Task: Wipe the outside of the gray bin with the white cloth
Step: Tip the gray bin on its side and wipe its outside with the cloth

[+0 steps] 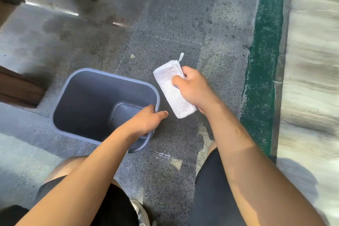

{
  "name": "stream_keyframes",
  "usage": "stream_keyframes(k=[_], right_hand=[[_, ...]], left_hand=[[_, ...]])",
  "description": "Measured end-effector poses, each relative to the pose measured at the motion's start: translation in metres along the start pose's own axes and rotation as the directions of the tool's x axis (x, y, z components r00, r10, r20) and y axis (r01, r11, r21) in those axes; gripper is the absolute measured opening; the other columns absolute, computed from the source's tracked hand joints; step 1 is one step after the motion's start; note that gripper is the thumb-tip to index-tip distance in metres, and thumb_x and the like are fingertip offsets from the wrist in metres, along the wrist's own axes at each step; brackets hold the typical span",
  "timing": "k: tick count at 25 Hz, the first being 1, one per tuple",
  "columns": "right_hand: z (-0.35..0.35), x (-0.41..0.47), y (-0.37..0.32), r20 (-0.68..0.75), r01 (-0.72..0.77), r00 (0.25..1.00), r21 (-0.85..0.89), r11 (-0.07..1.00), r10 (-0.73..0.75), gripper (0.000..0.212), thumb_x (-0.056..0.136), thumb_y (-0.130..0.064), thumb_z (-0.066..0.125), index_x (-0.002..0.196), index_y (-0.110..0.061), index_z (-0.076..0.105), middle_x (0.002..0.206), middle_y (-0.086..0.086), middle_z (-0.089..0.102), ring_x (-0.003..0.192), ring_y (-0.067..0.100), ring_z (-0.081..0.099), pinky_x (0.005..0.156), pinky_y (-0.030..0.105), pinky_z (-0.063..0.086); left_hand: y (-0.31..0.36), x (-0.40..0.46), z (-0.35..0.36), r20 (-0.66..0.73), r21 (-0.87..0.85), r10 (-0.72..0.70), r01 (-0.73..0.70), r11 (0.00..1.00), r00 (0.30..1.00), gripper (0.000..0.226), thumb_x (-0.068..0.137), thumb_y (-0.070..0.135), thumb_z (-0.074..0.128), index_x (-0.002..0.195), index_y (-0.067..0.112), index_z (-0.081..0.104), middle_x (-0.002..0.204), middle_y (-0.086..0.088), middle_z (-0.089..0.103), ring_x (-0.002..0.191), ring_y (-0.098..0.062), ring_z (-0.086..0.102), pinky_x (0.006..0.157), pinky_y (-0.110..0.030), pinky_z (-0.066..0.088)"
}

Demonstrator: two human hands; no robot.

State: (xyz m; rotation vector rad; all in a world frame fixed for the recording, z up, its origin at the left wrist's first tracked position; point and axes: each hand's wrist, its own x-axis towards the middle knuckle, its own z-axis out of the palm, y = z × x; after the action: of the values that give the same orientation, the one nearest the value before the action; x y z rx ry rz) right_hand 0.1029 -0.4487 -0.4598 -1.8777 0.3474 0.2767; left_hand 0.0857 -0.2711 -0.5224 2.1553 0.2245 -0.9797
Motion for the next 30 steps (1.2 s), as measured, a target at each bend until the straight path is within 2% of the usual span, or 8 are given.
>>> stream_keyframes(k=[5, 8, 12, 16, 20, 24, 28, 30], right_hand=[[0.007, 0.016, -0.003, -0.071, 0.052, 0.996, -0.056, 0.997, -0.056, 0.021, 0.082, -0.032, 0.053, 0.067, -0.017, 0.051, 0.06, -0.004, 0.051, 0.062, 0.021, 0.047, 0.058, 0.033, 0.037], [0.007, 0.02, -0.001, -0.115, 0.071, 0.99, -0.124, 0.99, -0.085, 0.026, 0.088, -0.032, 0.055, 0.068, -0.015, 0.051, 0.061, -0.002, 0.053, 0.062, 0.023, 0.05, 0.056, 0.031, 0.034], [-0.001, 0.012, 0.01, -0.1, 0.158, 0.977, -0.269, 0.95, -0.19, 0.037, 0.09, -0.048, 0.06, 0.069, -0.018, 0.052, 0.06, -0.007, 0.053, 0.051, 0.01, 0.047, 0.044, 0.027, 0.031], [-0.002, 0.006, 0.009, -0.05, 0.2, 0.973, -0.291, 0.936, -0.224, 0.04, 0.091, -0.05, 0.06, 0.069, -0.018, 0.051, 0.057, -0.009, 0.051, 0.046, 0.007, 0.043, 0.042, 0.026, 0.031], [-0.001, 0.001, 0.006, 0.004, 0.177, 0.982, -0.353, 0.919, -0.188, 0.034, 0.096, -0.049, 0.055, 0.08, -0.019, 0.057, 0.067, -0.007, 0.057, 0.056, 0.01, 0.048, 0.049, 0.029, 0.029], [0.004, -0.004, -0.002, 0.141, 0.223, 0.972, -0.281, 0.933, -0.19, 0.021, 0.095, -0.046, 0.056, 0.091, -0.026, 0.063, 0.077, -0.007, 0.066, 0.06, 0.002, 0.054, 0.053, 0.03, 0.036], [0.018, -0.01, -0.016, 0.301, 0.362, 0.905, -0.172, 0.916, -0.301, 0.022, 0.101, -0.034, 0.053, 0.092, -0.02, 0.068, 0.079, -0.002, 0.069, 0.067, 0.007, 0.058, 0.064, 0.037, 0.046], [0.024, -0.014, -0.023, 0.374, 0.437, 0.851, -0.119, 0.891, -0.368, 0.019, 0.103, -0.034, 0.052, 0.092, -0.027, 0.067, 0.08, -0.008, 0.068, 0.072, 0.009, 0.06, 0.069, 0.036, 0.048]], left_hand=[[0.001, -0.002, 0.007, -0.028, -0.039, 0.044, -0.045, 0.998, 0.999, 0.048, 0.103, 0.055, 0.044, 0.125, 0.015, 0.061, 0.111, -0.003, 0.07, 0.104, -0.024, 0.065, 0.097, -0.043, 0.05], [0.007, -0.011, -0.008, -0.086, -0.099, 0.054, -0.063, 0.993, 0.995, 0.046, 0.105, 0.055, 0.043, 0.114, 0.016, 0.065, 0.094, 0.005, 0.067, 0.088, -0.015, 0.062, 0.08, -0.036, 0.046], [0.013, -0.026, -0.055, -0.175, -0.342, -0.015, -0.047, 0.938, 0.985, 0.067, 0.097, 0.061, 0.049, 0.141, 0.011, 0.06, 0.132, -0.004, 0.069, 0.119, -0.027, 0.066, 0.111, -0.047, 0.045], [0.003, -0.039, -0.093, -0.185, -0.556, -0.077, -0.04, 0.83, 0.98, 0.053, 0.098, 0.056, 0.055, 0.106, 0.01, 0.081, 0.106, -0.013, 0.083, 0.093, -0.032, 0.08, 0.088, -0.046, 0.06], [-0.01, -0.049, -0.116, -0.18, -0.709, -0.1, -0.059, 0.703, 0.979, 0.042, 0.094, 0.053, 0.061, 0.091, 0.019, 0.086, 0.101, -0.013, 0.084, 0.088, -0.033, 0.081, 0.064, -0.043, 0.066], [-0.019, -0.051, -0.13, -0.221, -0.791, -0.078, -0.132, 0.597, 0.972, 0.039, 0.093, 0.047, 0.065, 0.083, 0.018, 0.087, 0.097, -0.012, 0.084, 0.082, -0.028, 0.082, 0.057, -0.039, 0.064], [-0.013, -0.046, -0.117, -0.149, -0.827, -0.009, -0.12, 0.55, 0.989, 0.043, 0.095, 0.047, 0.061, 0.083, 0.015, 0.087, 0.097, -0.013, 0.084, 0.081, -0.028, 0.081, 0.057, -0.037, 0.064], [-0.005, -0.044, -0.107, -0.085, -0.837, 0.023, -0.083, 0.54, 0.996, 0.047, 0.095, 0.049, 0.058, 0.093, 0.012, 0.086, 0.104, -0.017, 0.082, 0.086, -0.031, 0.081, 0.062, -0.04, 0.065]])
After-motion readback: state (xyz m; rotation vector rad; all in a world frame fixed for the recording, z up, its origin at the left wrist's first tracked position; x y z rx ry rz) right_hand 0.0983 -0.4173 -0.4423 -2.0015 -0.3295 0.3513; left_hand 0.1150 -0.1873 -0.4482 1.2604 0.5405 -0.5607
